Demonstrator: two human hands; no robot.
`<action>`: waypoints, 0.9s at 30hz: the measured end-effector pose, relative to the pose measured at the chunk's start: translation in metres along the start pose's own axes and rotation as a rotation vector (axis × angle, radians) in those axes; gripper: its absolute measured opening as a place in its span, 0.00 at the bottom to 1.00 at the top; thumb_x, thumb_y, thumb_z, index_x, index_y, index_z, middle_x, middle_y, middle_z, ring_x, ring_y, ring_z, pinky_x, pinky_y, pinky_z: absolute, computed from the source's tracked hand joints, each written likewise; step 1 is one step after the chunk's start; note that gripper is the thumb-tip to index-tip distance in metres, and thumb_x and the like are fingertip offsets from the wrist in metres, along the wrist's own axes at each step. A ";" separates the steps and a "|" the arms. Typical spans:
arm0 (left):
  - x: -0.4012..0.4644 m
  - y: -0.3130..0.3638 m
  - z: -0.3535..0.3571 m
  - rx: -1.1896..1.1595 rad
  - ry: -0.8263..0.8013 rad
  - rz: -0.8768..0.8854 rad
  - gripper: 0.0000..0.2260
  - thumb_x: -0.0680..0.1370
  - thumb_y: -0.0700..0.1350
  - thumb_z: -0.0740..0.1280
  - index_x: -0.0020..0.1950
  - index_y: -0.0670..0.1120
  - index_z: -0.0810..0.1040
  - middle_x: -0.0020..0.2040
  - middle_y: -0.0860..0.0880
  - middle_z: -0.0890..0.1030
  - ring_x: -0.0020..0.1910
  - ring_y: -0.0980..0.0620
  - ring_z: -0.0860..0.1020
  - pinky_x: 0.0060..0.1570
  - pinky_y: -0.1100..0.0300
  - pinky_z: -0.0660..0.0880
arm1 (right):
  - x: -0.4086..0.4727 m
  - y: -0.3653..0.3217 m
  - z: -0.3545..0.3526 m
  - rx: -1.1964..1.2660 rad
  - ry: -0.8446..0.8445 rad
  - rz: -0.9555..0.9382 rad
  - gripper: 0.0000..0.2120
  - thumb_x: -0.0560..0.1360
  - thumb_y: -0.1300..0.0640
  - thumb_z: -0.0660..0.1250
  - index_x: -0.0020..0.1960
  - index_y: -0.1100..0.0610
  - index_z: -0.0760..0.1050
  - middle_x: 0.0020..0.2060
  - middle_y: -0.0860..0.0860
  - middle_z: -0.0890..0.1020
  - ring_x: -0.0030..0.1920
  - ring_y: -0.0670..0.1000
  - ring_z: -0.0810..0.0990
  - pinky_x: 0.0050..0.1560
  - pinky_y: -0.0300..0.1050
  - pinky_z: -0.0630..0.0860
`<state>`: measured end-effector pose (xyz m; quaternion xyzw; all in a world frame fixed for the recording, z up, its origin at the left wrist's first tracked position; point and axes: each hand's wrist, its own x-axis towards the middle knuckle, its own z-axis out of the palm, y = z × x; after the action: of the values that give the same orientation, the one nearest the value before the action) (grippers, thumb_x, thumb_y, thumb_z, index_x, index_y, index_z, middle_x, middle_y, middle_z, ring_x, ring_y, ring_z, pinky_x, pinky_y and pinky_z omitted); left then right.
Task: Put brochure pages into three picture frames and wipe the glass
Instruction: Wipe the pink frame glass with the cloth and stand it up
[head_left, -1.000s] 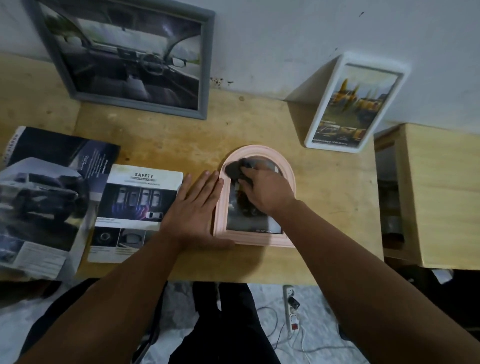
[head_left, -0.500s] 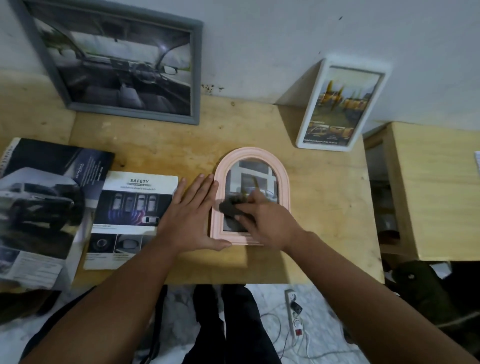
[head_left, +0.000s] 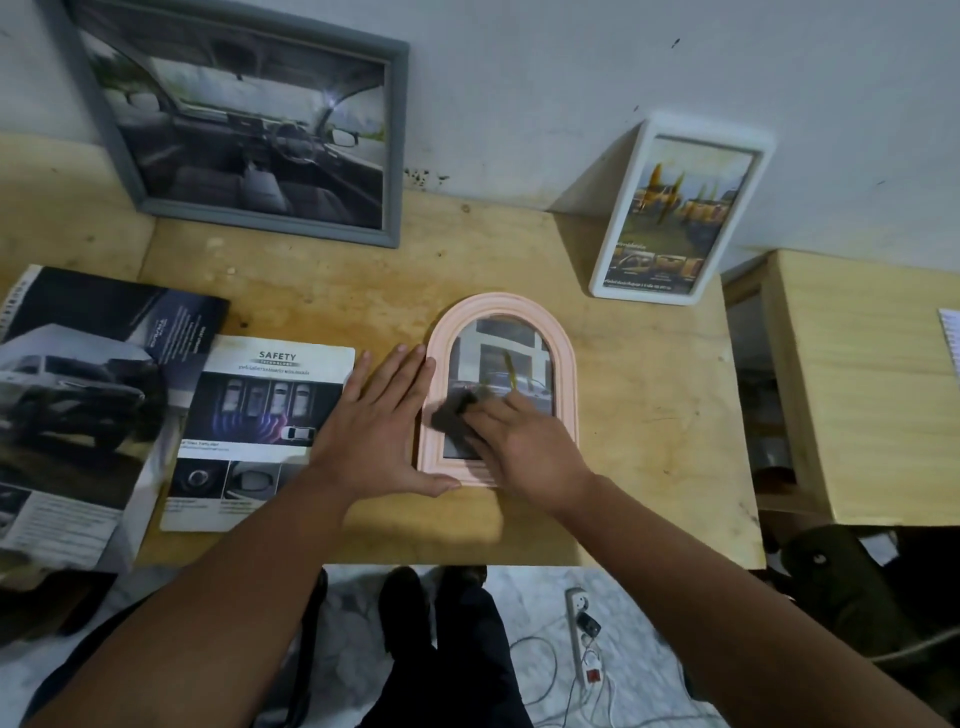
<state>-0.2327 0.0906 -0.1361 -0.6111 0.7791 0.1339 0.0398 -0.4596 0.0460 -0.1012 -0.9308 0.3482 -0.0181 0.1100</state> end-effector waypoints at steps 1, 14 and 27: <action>0.000 0.000 0.001 0.000 -0.001 0.000 0.65 0.63 0.87 0.52 0.85 0.42 0.46 0.86 0.44 0.44 0.85 0.46 0.40 0.81 0.36 0.46 | -0.008 0.000 0.001 0.027 -0.023 -0.032 0.16 0.81 0.50 0.59 0.61 0.55 0.81 0.53 0.50 0.83 0.49 0.54 0.78 0.38 0.48 0.76; -0.001 0.001 0.001 0.005 0.018 0.004 0.65 0.64 0.87 0.52 0.85 0.42 0.45 0.86 0.45 0.44 0.85 0.47 0.40 0.81 0.36 0.46 | 0.057 0.045 -0.009 0.112 0.016 0.170 0.16 0.80 0.51 0.59 0.62 0.54 0.80 0.58 0.53 0.81 0.57 0.60 0.77 0.51 0.57 0.79; -0.002 -0.004 0.001 -0.003 0.004 0.002 0.65 0.63 0.87 0.51 0.85 0.42 0.44 0.86 0.45 0.43 0.84 0.47 0.39 0.81 0.36 0.44 | -0.007 0.025 -0.026 0.706 -0.288 0.182 0.06 0.82 0.57 0.66 0.53 0.50 0.81 0.43 0.45 0.81 0.44 0.46 0.80 0.46 0.43 0.74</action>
<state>-0.2289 0.0917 -0.1377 -0.6108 0.7795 0.1340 0.0373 -0.4843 0.0274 -0.0810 -0.7941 0.3824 0.0038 0.4724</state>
